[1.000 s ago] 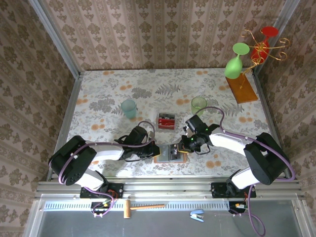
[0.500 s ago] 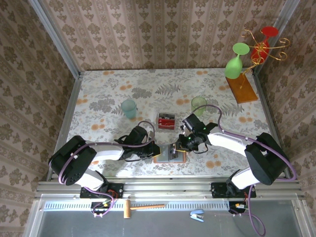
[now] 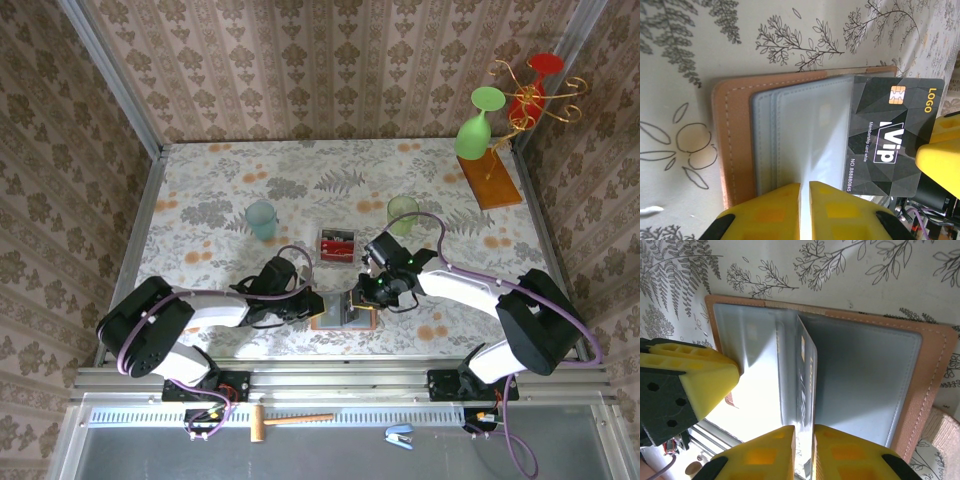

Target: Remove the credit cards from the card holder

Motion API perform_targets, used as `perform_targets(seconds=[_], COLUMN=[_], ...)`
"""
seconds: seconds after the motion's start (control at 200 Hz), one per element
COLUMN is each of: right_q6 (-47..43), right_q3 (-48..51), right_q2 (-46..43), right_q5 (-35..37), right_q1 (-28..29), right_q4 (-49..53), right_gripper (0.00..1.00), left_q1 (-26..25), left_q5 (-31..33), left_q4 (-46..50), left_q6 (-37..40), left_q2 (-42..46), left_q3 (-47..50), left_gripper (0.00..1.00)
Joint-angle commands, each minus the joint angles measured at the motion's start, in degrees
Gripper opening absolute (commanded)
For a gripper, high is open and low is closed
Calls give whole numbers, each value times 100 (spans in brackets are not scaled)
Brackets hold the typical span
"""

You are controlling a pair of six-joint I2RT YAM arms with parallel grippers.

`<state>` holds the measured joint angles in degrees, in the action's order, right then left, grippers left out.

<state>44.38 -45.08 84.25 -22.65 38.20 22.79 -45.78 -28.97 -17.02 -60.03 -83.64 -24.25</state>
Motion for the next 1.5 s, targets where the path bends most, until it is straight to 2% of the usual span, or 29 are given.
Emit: perform_targets(seconds=[0.0,0.59,0.925,1.185,1.495], right_q6=[132,212,-395,-1744,-4517], right_q3=[-181,-228,-686,-1254,-2117], right_q2=[-119,-257,-365,-285,68], right_q5=[179,371,636,786,1414], right_q1=[70,188,184,180,161], right_q4=[243,353,1110,1739,2569], right_gripper=[16,7,0,0,0], left_q1=[57,192,391,541,629], left_q5=[-80,-174,-115,-79,62], left_q4=[-108,-233,1,273,635], left_q6=[-39,-37,40,122,175], left_q2=[133,367,710,959,1347], left_q3=[118,287,369,390,461], left_gripper=[13,14,14,15,16])
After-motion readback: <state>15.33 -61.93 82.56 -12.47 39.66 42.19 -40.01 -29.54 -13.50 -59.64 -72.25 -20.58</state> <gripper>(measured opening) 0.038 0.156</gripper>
